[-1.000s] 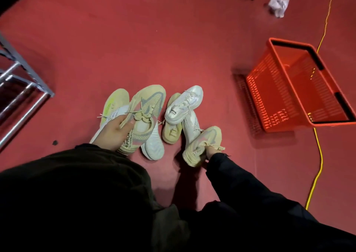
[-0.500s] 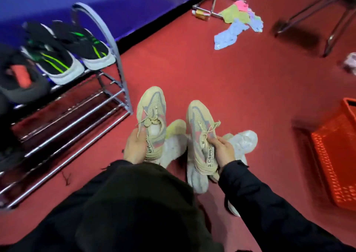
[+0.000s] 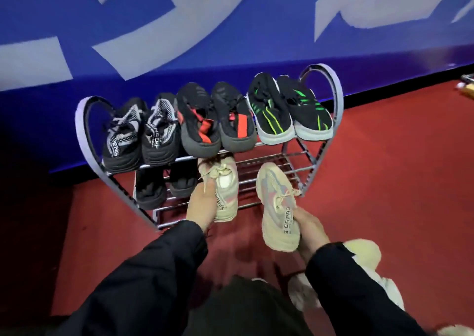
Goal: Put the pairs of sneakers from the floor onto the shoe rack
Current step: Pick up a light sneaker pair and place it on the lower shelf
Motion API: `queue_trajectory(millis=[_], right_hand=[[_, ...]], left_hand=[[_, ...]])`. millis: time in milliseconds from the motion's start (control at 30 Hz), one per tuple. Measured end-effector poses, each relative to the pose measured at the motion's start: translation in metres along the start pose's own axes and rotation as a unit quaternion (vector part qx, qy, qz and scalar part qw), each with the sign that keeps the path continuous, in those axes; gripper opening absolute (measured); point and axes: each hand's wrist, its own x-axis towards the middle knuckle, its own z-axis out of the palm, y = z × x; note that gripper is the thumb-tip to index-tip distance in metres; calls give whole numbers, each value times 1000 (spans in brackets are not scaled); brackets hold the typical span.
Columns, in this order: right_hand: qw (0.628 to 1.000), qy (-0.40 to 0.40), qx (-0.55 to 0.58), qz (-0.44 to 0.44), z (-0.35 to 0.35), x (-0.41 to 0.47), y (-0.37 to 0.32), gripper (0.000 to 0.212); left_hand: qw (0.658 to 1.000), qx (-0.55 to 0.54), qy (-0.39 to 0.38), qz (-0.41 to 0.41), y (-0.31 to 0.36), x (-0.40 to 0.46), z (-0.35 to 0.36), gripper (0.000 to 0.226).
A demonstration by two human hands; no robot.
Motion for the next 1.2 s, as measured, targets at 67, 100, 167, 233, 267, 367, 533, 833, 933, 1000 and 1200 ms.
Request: queue_trajectory(millis=[67,100,167,233,267,367,533,833,933,1000,1200], right_hand=[[1000,-9,1,-5,21,15,-10,43],[1000,-1,-6,-3,30,24,-14,57],[1000,11,-20,-8,41,42,-22,78],[999,24,-37,-20,49,61,-28,72],[998,27,-43,-25,54,69,-30,64],[997,41,-44,-42,64,86,-35,42],[997,59,4,-46,69,111,-28,33],[993,95,-11,-70,96,140,-32,28],[991,97,-23,-92,114,148,-38,13],[985,122,-74,-97,124,148,-43,7],[979,76,-125,-143,136,171,-33,37]], left_hand=[[1000,-4,8,-15,6,15,-2,44],[1000,-5,12,-23,8,21,-2,42],[999,-7,12,-35,10,33,2,39],[999,-1,12,-30,11,47,7,34],[1000,-1,19,-23,12,54,10,34],[998,-9,52,-19,14,71,20,35],[997,28,72,-19,4,85,34,38],[877,414,-31,242,-36,67,30,58],[887,374,11,270,-37,61,28,53],[889,358,59,280,-33,59,28,44],[852,437,83,278,-28,57,19,38]])
